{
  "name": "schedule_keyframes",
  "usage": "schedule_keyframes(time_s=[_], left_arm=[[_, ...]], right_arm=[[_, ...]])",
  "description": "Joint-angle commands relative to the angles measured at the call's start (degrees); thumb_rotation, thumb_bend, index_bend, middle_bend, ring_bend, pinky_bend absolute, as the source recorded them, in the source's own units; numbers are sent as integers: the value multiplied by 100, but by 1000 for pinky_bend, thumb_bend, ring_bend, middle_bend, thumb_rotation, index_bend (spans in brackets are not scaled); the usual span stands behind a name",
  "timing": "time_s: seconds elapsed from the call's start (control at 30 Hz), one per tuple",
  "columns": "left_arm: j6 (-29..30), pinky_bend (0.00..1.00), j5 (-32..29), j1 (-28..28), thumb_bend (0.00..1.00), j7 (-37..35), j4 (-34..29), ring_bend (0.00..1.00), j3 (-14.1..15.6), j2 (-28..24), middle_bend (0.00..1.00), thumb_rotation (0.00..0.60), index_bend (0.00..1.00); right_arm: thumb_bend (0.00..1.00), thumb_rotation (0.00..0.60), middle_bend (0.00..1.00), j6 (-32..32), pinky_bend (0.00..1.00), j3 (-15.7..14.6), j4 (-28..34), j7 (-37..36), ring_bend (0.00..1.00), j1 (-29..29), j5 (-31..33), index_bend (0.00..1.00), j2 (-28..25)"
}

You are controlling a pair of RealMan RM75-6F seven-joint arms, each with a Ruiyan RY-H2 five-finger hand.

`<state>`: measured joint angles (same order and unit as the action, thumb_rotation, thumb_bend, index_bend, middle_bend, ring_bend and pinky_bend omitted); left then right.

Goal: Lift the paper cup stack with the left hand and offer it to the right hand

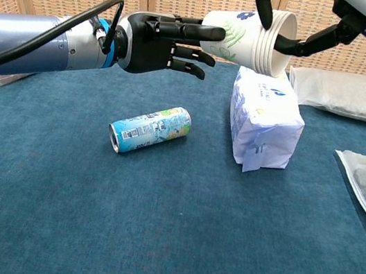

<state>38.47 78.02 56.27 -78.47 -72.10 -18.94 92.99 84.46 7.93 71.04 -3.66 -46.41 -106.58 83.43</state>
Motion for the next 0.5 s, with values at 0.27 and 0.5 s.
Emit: schedule_keyframes(time_s=[0.27,0.5], left_arm=[[1,515,21,-61,184,-92,114,483,53,-73,492,600,506],[40,515,60,-206,184,-316,306,483,128,-224,492,600,506]], right_arm=[[580,600,312,201,185,-63,-63,58,220,53,-122,698,-120],[580,600,314,511,185,-239,-205,-5,220,261,-284,697,-398]])
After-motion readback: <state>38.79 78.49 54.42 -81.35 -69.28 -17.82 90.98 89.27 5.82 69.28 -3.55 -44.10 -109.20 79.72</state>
